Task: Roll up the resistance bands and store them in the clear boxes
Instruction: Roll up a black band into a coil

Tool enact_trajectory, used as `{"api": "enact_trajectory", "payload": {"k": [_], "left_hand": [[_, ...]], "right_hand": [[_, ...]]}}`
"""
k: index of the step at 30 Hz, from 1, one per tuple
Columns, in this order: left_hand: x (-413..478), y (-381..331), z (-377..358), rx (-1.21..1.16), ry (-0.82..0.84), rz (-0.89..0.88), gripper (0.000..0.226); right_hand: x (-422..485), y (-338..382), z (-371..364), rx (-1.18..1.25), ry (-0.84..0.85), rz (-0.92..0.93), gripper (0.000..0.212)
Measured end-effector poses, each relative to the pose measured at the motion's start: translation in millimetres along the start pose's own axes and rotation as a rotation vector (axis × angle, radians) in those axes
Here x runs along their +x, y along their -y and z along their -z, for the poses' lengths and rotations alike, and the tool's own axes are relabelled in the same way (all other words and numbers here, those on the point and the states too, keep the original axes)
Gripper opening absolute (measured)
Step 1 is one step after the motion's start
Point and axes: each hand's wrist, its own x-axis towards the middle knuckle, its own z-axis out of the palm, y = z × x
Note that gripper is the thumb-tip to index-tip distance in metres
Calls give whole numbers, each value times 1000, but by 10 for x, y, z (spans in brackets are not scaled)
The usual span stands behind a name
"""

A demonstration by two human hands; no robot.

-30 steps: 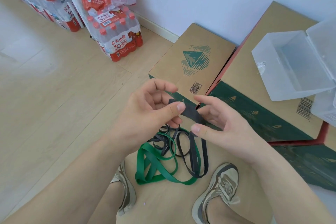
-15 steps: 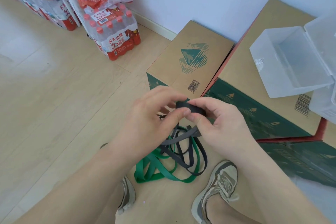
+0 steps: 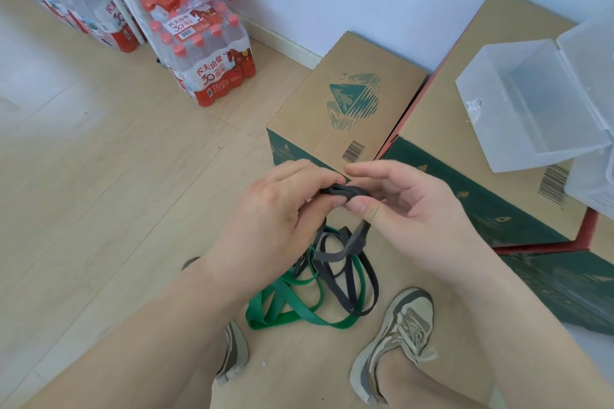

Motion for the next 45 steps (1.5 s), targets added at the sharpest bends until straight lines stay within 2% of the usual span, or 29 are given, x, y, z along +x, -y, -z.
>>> {"api": "enact_trajectory", "payload": {"k": [3, 7, 12, 16, 22, 26, 34, 42, 45], "left_hand": [[-1, -30, -4, -37, -13, 32, 12], [-10, -30, -9, -45, 7, 4, 19], [-22, 15, -60, 28, 77, -34, 30], [-13, 7, -47, 75, 11, -19, 27], [-18, -12, -42, 103, -88, 22, 19], [-29, -19, -62, 105, -122, 45, 15], [-34, -31, -55, 86, -182, 13, 13], [-61, -25, -49, -20, -155, 15, 8], [-76, -50, -67, -28, -163, 21, 12]], "right_hand": [[-21, 23, -19, 64, -49, 37, 29], [-17, -26, -45, -31, -125, 45, 22], [-25, -72, -76, -124, -122, 38, 19], [-33, -36, -119, -162, -111, 50, 18], [-11, 62, -189, 1, -212, -74, 8], [-27, 95, -231, -1, -223, -72, 8], [-29, 129, -246, 190, -213, -97, 6], [-39, 80, -185, 239, -170, -101, 1], [-38, 85, -180, 225, -166, -90, 7]]}}
